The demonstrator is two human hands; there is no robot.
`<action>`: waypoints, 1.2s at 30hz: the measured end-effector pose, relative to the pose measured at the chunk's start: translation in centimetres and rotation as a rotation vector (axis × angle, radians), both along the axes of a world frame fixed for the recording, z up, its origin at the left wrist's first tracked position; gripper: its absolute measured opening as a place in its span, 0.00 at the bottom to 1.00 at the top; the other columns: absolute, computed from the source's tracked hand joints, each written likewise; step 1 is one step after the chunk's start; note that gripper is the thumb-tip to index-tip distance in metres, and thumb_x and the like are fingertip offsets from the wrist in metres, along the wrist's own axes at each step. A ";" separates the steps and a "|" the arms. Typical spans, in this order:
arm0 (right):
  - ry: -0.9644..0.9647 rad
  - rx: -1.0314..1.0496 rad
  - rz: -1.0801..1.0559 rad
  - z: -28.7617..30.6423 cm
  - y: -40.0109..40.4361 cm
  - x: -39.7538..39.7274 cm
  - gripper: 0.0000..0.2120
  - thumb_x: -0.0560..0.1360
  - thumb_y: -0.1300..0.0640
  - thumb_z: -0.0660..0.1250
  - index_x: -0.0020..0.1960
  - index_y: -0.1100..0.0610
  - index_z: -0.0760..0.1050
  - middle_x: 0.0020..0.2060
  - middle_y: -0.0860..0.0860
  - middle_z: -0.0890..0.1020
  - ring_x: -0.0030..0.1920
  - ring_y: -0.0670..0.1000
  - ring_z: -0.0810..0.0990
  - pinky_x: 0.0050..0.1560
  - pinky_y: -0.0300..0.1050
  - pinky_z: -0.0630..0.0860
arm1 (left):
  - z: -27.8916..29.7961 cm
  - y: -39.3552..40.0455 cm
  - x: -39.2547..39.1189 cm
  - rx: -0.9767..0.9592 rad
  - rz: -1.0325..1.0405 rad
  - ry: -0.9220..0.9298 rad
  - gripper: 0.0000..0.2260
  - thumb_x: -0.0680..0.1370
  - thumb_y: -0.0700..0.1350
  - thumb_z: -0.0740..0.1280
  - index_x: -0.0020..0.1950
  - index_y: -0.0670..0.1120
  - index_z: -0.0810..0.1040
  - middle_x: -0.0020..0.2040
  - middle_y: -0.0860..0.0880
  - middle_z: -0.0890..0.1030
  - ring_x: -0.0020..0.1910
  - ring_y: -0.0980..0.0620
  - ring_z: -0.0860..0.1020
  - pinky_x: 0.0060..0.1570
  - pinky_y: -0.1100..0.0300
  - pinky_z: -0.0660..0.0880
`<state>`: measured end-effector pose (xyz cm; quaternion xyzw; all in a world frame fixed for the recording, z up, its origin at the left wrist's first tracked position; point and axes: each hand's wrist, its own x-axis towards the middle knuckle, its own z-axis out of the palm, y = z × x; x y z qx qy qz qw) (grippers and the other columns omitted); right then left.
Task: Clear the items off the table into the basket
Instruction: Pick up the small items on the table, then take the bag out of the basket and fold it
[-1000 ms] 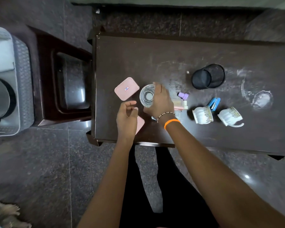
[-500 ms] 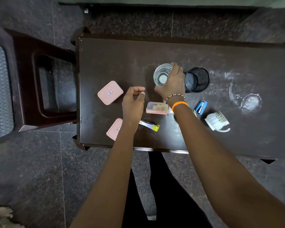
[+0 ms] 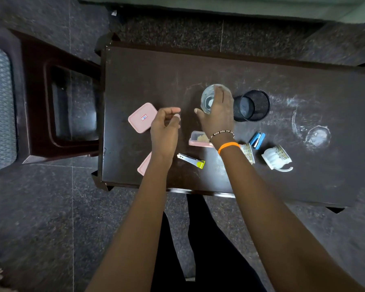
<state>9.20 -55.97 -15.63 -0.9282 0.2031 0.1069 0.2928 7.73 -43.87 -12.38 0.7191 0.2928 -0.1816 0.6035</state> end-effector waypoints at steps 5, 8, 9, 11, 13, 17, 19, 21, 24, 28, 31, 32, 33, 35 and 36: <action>-0.067 0.220 0.097 3.4 5.9 -0.2 0.13 0.74 0.59 0.65 0.57 0.61 0.76 0.55 0.59 0.79 0.58 0.58 0.76 0.60 0.46 0.68 | 2.3 4.5 0.2 -0.036 0.138 -0.063 0.10 0.76 0.34 0.62 0.44 0.49 0.76 0.45 0.48 0.77 0.37 0.56 0.73 0.42 0.66 0.72; -0.084 0.351 0.143 5.7 11.2 0.5 0.08 0.73 0.62 0.66 0.51 0.60 0.78 0.49 0.57 0.81 0.48 0.55 0.80 0.53 0.46 0.73 | 4.1 9.2 0.2 -0.062 0.268 -0.096 0.10 0.76 0.34 0.61 0.45 0.48 0.77 0.41 0.50 0.76 0.38 0.57 0.73 0.41 0.67 0.72; -0.097 0.381 0.165 6.3 13.1 1.0 0.07 0.72 0.62 0.66 0.49 0.60 0.79 0.48 0.56 0.81 0.46 0.54 0.80 0.51 0.45 0.73 | 4.7 11.0 0.2 -0.065 0.310 -0.102 0.10 0.77 0.34 0.61 0.45 0.48 0.77 0.39 0.51 0.76 0.37 0.58 0.73 0.40 0.68 0.73; -0.116 0.420 0.230 7.3 17.0 1.7 0.05 0.73 0.61 0.66 0.47 0.59 0.79 0.45 0.56 0.81 0.43 0.52 0.80 0.48 0.43 0.74 | 5.8 14.7 -0.1 -0.064 0.390 -0.113 0.09 0.77 0.36 0.62 0.45 0.49 0.78 0.38 0.52 0.76 0.35 0.59 0.73 0.40 0.69 0.73; -0.123 0.445 0.318 8.1 21.1 2.5 0.05 0.73 0.61 0.66 0.46 0.59 0.79 0.44 0.55 0.81 0.41 0.50 0.79 0.47 0.41 0.73 | 6.8 18.9 -0.2 -0.062 0.456 -0.129 0.09 0.77 0.36 0.62 0.46 0.49 0.78 0.38 0.52 0.76 0.35 0.60 0.73 0.40 0.68 0.73; -0.135 0.508 0.465 9.0 30.0 4.2 0.04 0.73 0.63 0.66 0.45 0.61 0.79 0.42 0.57 0.80 0.39 0.49 0.77 0.46 0.43 0.76 | 8.0 27.1 0.0 -0.063 0.553 -0.133 0.11 0.78 0.39 0.62 0.43 0.53 0.79 0.37 0.55 0.77 0.33 0.62 0.73 0.37 0.71 0.73; -0.145 0.537 0.531 9.2 34.6 5.2 0.05 0.73 0.64 0.65 0.46 0.62 0.79 0.43 0.58 0.80 0.41 0.52 0.78 0.49 0.48 0.78 | 8.1 30.8 0.4 -0.063 0.606 -0.134 0.11 0.77 0.39 0.62 0.42 0.53 0.79 0.36 0.55 0.76 0.31 0.62 0.72 0.35 0.71 0.72; -0.143 0.541 0.587 9.0 38.9 6.7 0.07 0.73 0.66 0.63 0.49 0.64 0.78 0.46 0.60 0.79 0.45 0.55 0.80 0.52 0.50 0.77 | 7.9 34.4 1.0 -0.060 0.634 -0.119 0.11 0.77 0.38 0.62 0.41 0.53 0.79 0.35 0.55 0.76 0.30 0.63 0.72 0.35 0.71 0.72; -0.109 0.397 0.716 7.8 43.9 9.3 0.12 0.75 0.68 0.59 0.55 0.65 0.76 0.55 0.62 0.76 0.56 0.59 0.77 0.61 0.48 0.70 | 6.8 38.3 2.0 -0.047 0.625 -0.071 0.11 0.77 0.39 0.62 0.41 0.53 0.78 0.36 0.55 0.76 0.31 0.61 0.72 0.37 0.69 0.72; 0.029 -0.024 0.951 4.5 48.7 12.6 0.15 0.75 0.66 0.58 0.61 0.66 0.72 0.70 0.59 0.63 0.68 0.60 0.66 0.69 0.53 0.65 | 5.2 42.2 3.2 -0.058 0.589 -0.005 0.11 0.77 0.39 0.62 0.42 0.53 0.78 0.37 0.54 0.75 0.33 0.59 0.71 0.32 0.73 0.71; 0.098 -0.227 1.057 2.8 50.2 14.3 0.15 0.74 0.64 0.61 0.60 0.62 0.73 0.76 0.56 0.50 0.74 0.59 0.55 0.73 0.57 0.58 | 4.6 43.6 3.5 -0.070 0.555 0.023 0.10 0.77 0.39 0.61 0.42 0.53 0.77 0.37 0.55 0.75 0.33 0.59 0.71 0.35 0.71 0.71; 0.108 -0.271 1.094 2.4 50.6 14.8 0.14 0.74 0.63 0.62 0.59 0.61 0.74 0.76 0.56 0.47 0.75 0.59 0.51 0.73 0.58 0.56 | 4.4 44.0 3.5 -0.072 0.538 0.031 0.10 0.77 0.40 0.61 0.42 0.53 0.77 0.37 0.55 0.75 0.33 0.59 0.71 0.36 0.70 0.70; 0.133 -0.314 1.124 1.9 50.9 15.2 0.13 0.73 0.62 0.63 0.57 0.60 0.75 0.77 0.56 0.45 0.76 0.60 0.49 0.74 0.59 0.54 | 4.3 44.3 3.4 -0.076 0.520 0.039 0.10 0.78 0.40 0.61 0.43 0.53 0.77 0.37 0.55 0.75 0.32 0.60 0.71 0.36 0.70 0.70; 0.221 -0.379 1.133 1.2 51.0 15.7 0.13 0.72 0.62 0.65 0.57 0.60 0.75 0.76 0.57 0.42 0.76 0.60 0.46 0.74 0.60 0.51 | 4.0 44.9 3.1 -0.091 0.482 0.057 0.09 0.78 0.41 0.61 0.44 0.53 0.77 0.37 0.56 0.75 0.30 0.61 0.71 0.34 0.71 0.70; 0.261 -0.404 1.132 0.9 51.0 15.9 0.14 0.72 0.62 0.65 0.57 0.60 0.75 0.76 0.57 0.42 0.76 0.60 0.46 0.74 0.60 0.50 | 3.9 45.1 2.9 -0.101 0.464 0.067 0.08 0.78 0.42 0.61 0.44 0.52 0.78 0.37 0.56 0.75 0.29 0.62 0.70 0.33 0.72 0.70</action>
